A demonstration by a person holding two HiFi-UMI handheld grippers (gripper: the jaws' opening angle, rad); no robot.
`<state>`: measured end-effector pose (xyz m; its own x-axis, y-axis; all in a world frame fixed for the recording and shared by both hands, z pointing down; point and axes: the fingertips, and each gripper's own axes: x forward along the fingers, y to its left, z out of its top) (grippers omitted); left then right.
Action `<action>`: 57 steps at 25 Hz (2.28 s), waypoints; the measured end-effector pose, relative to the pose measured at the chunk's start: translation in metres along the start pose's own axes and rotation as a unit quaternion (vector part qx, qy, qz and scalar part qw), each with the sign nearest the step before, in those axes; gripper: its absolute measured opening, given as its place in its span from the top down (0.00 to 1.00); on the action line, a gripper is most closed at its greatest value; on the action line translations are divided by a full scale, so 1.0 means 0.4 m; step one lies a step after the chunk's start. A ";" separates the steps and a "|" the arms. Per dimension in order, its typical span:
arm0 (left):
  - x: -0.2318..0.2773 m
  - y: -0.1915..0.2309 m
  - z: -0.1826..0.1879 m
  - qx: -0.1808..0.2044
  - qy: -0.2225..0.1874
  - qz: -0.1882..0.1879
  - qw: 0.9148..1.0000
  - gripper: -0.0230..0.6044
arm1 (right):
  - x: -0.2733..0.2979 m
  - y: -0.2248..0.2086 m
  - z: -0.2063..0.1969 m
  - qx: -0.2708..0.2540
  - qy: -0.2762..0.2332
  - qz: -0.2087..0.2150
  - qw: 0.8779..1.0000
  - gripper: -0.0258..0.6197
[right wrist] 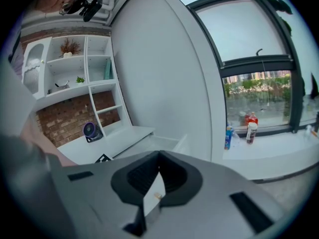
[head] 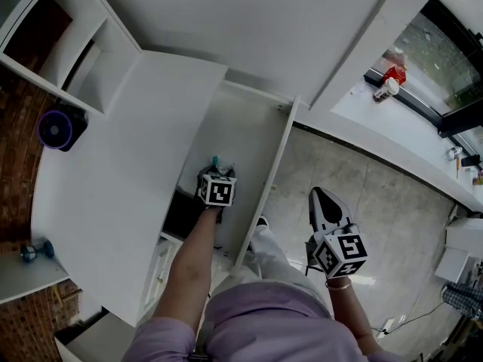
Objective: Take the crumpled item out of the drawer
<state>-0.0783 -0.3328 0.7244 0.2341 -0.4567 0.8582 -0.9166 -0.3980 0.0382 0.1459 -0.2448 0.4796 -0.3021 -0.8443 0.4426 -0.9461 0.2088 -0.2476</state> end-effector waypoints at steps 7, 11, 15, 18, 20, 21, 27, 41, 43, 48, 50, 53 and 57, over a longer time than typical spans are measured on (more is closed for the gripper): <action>-0.020 -0.018 -0.024 0.001 0.017 -0.003 1.000 0.64 | 0.005 0.020 0.006 -0.005 -0.001 0.014 1.000 0.95; -0.051 -0.013 -0.034 -0.008 0.013 -0.003 1.000 0.66 | 0.008 0.040 0.008 -0.009 -0.002 0.023 1.000 0.96; -0.093 -0.013 -0.022 -0.017 -0.012 -0.005 1.000 0.67 | 0.009 0.061 0.010 -0.010 -0.003 0.033 0.999 0.96; -0.137 -0.018 -0.011 -0.029 -0.036 -0.012 0.999 0.67 | 0.005 0.080 0.006 -0.012 -0.005 0.040 0.999 0.95; -0.167 -0.021 -0.009 -0.039 -0.044 -0.016 0.998 0.67 | 0.001 0.091 0.005 -0.012 -0.006 0.044 0.999 0.95; -0.181 -0.022 -0.009 -0.045 -0.048 -0.017 0.998 0.67 | -0.001 0.096 0.004 -0.012 -0.006 0.045 0.999 0.95; -0.259 -0.021 0.012 -0.054 -0.091 -0.012 0.994 0.67 | -0.015 0.126 0.000 -0.017 -0.012 0.054 0.998 0.96; -0.479 -0.037 0.068 -0.060 -0.196 -0.020 0.979 0.68 | -0.057 0.209 -0.008 -0.027 -0.025 0.075 0.997 0.96; -0.511 -0.043 0.074 -0.062 -0.208 -0.022 0.976 0.68 | -0.064 0.222 -0.006 -0.029 -0.026 0.079 0.996 0.96; -0.583 -0.044 0.080 -0.060 -0.236 -0.021 0.970 0.68 | -0.084 0.253 -0.011 -0.036 -0.031 0.089 0.995 0.96; -0.609 -0.043 0.081 -0.060 -0.246 -0.020 0.967 0.68 | -0.091 0.262 -0.011 -0.037 -0.034 0.090 0.995 0.96; -0.645 -0.046 0.079 -0.059 -0.260 -0.018 0.964 0.68 | -0.103 0.272 -0.011 -0.040 -0.037 0.089 0.995 0.96; -0.681 -0.053 0.067 -0.058 -0.274 -0.018 0.960 0.68 | -0.117 0.283 -0.017 -0.044 -0.037 0.089 0.994 0.96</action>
<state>-0.1141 -0.2215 0.4762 0.3715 -0.8070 0.4591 -0.9276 -0.3435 0.1469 0.0522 -0.1783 0.4366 -0.4594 -0.8236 0.3326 -0.8858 0.3975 -0.2394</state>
